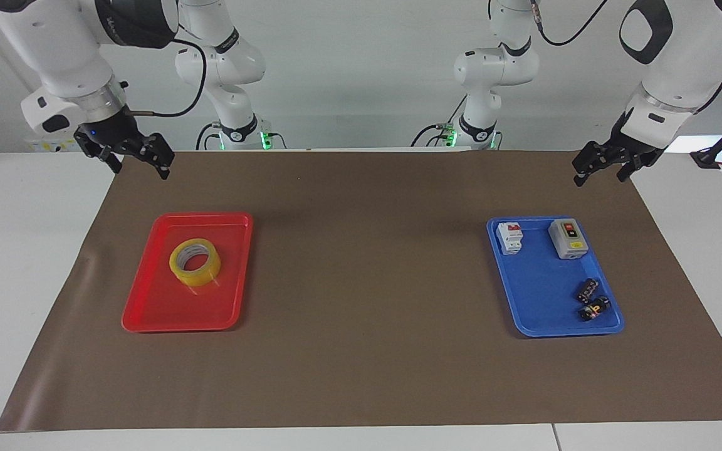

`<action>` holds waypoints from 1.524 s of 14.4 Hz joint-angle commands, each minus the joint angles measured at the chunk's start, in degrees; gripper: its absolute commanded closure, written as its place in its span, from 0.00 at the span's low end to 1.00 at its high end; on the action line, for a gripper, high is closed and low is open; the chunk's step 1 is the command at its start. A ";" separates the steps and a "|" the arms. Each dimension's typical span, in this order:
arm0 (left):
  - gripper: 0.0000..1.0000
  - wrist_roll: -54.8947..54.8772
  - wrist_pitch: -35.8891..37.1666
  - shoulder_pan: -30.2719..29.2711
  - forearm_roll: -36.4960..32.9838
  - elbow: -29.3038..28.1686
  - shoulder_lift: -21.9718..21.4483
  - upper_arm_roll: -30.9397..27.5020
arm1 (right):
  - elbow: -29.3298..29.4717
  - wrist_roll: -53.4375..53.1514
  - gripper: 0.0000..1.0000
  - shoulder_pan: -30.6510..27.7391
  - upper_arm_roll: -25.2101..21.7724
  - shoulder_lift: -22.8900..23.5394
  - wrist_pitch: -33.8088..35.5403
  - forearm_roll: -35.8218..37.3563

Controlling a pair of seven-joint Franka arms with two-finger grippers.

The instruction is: Place and move tape with both arms

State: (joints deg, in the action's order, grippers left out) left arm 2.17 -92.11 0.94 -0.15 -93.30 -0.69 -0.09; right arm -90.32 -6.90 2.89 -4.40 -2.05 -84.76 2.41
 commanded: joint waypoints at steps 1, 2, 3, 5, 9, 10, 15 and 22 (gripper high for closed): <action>0.00 -0.50 -0.52 -0.50 1.38 -1.45 -1.33 0.00 | 0.85 1.35 0.00 -0.69 0.45 0.30 1.53 0.40; 0.00 -0.50 -0.52 -0.50 1.38 -1.45 -1.33 -0.08 | -1.07 4.40 0.00 -0.87 0.01 -0.84 1.53 0.40; 0.00 -0.50 -0.52 -0.50 1.38 -1.45 -1.33 0.00 | -2.74 6.26 0.00 -1.04 -0.17 -1.63 1.27 0.40; 0.00 -0.50 -0.52 -0.42 1.38 -1.45 -1.33 0.00 | -2.85 6.28 0.00 -1.57 -0.17 -1.64 0.83 0.49; 0.00 -0.50 -0.52 -0.50 1.38 -1.45 -1.33 0.00 | -1.54 4.53 0.00 -0.78 0.53 -1.38 0.65 0.40; 0.00 -0.50 -0.52 -0.50 1.38 -1.45 -1.33 -0.08 | -1.18 3.04 0.00 -0.78 0.71 -1.29 0.56 0.40; 0.00 -0.50 -0.52 -0.50 1.38 -1.45 -1.33 -0.08 | 0.40 2.33 0.00 -0.69 2.03 -0.41 -0.23 0.40; 0.00 -0.50 -0.52 -0.50 1.38 -1.45 -1.33 -0.08 | 0.32 2.94 0.00 -0.87 2.03 -0.41 -0.05 0.05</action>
State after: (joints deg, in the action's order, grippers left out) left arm 2.17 -92.11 0.94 -0.15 -93.30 -0.69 -0.09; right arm -90.42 -3.83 2.56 -2.83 -2.64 -84.64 2.51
